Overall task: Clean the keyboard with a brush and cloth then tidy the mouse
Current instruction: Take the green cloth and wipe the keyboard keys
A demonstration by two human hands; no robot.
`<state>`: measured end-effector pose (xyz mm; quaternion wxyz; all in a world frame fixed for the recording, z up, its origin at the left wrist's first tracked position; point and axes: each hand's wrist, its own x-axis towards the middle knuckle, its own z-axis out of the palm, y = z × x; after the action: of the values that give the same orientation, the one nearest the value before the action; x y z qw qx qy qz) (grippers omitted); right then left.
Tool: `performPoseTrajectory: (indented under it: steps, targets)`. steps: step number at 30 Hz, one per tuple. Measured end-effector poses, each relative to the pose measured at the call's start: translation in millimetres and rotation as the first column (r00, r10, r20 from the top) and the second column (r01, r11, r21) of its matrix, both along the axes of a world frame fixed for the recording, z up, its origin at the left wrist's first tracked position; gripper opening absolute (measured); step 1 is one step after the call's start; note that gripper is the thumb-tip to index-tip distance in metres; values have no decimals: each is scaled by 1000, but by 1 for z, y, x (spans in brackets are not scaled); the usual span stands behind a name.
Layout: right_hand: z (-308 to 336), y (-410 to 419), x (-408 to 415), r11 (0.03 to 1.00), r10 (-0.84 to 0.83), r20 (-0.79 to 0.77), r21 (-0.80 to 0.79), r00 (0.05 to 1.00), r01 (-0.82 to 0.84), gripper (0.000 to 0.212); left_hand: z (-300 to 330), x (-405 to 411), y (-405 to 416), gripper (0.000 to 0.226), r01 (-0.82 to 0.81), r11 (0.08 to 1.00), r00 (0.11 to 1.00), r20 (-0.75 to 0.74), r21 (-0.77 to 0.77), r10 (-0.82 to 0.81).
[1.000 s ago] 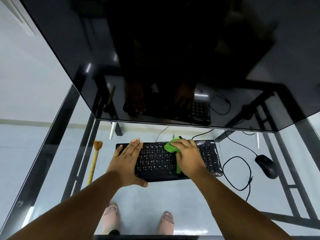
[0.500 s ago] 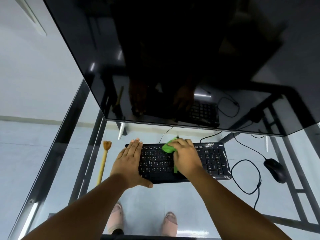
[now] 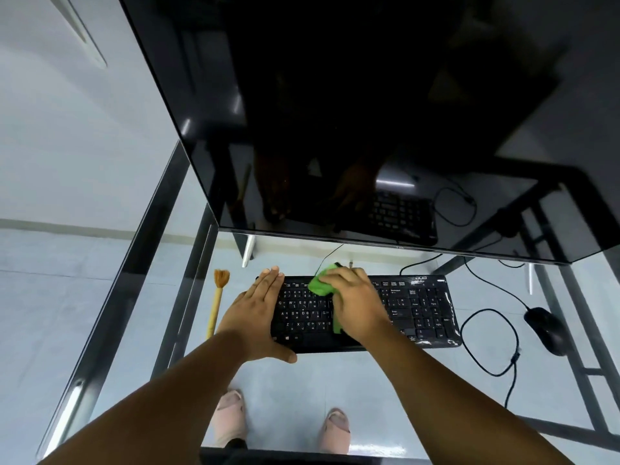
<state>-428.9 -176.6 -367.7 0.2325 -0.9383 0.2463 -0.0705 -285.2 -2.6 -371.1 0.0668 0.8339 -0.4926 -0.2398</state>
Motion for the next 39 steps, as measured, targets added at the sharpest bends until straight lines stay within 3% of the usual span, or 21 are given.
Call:
performPoseTrajectory:
  steps: [3,6,9,14,17,19,21,25,30,37,39]
  targets:
    - [0,-16,-18,972,-230,-27,-50,973,228,45,0,-3,2,147,-14,1000,999,41,-6,14]
    - [3,-19,-2,945,-323,-152,-106,934,310,40,-1,-4,4,146,-26,1000,996,88,-2,26]
    - [5,-7,24,966,-257,-230,-43,939,254,48,1,-5,5,147,-48,999,994,102,9,47]
    - [4,13,25,1000,13,-53,23,999,-12,52,3,-7,6,149,-83,996,991,109,14,81]
    - [-3,-3,1,997,-70,-12,-18,997,70,49,2,-8,7,148,-96,995,990,103,23,93]
    - [-3,-14,1,978,-206,-76,-38,975,204,48,3,-7,7,148,-94,995,991,98,31,91]
    - [1,-12,16,969,-245,-181,-69,952,236,49,3,-6,6,149,-90,995,992,97,38,86]
    - [0,13,36,991,-121,-129,43,984,128,70,4,-7,5,150,-91,994,992,99,57,85]
    - [-9,12,4,997,72,-31,-39,997,-73,61,4,-6,5,150,-81,994,991,110,77,72]
    - [-5,-27,-50,926,-364,39,-93,931,366,53,7,-7,5,148,-49,990,991,129,136,31]
    - [-3,-26,-45,934,-348,23,-77,937,348,54,9,-8,5,149,-47,988,990,141,147,26]
